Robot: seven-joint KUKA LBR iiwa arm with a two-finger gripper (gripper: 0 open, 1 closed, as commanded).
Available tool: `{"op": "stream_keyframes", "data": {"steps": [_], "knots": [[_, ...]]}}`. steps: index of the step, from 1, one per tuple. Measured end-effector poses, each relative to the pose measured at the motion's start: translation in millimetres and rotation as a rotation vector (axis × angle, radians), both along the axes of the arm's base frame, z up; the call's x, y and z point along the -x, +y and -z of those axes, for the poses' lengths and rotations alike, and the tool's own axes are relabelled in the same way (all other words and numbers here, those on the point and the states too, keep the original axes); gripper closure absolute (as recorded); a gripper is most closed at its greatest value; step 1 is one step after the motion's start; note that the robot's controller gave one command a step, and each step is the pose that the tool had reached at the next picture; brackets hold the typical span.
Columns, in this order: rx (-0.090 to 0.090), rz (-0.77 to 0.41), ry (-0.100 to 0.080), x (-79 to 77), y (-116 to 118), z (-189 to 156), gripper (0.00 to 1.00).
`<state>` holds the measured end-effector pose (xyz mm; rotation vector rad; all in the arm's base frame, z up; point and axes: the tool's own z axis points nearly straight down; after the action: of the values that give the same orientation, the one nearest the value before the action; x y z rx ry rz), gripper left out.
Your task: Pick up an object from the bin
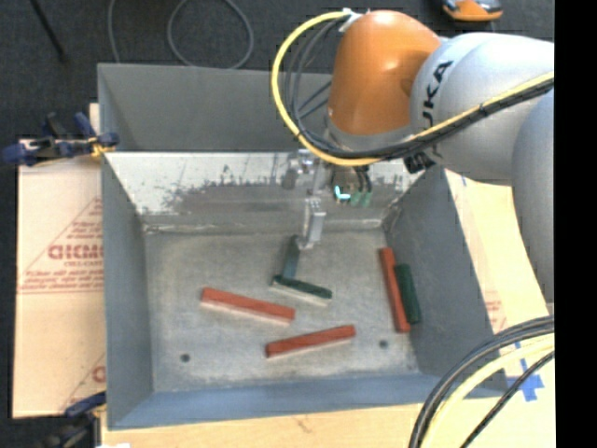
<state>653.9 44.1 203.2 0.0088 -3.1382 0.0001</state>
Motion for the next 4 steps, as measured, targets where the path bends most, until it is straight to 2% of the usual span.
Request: {"op": "stream_keyframes", "data": {"steps": [1,2,3,4], "knots": [[-0.004,0.243,-0.001,30.7,-4.7,130.7,0.0],[0.001,-0.056,-0.014,42.4,-10.2,24.9,0.0],[-0.002,0.163,-0.003,31.4,81.6,134.3,0.0],[-0.002,-0.118,-0.016,22.9,109.6,6.1,0.0]]}}
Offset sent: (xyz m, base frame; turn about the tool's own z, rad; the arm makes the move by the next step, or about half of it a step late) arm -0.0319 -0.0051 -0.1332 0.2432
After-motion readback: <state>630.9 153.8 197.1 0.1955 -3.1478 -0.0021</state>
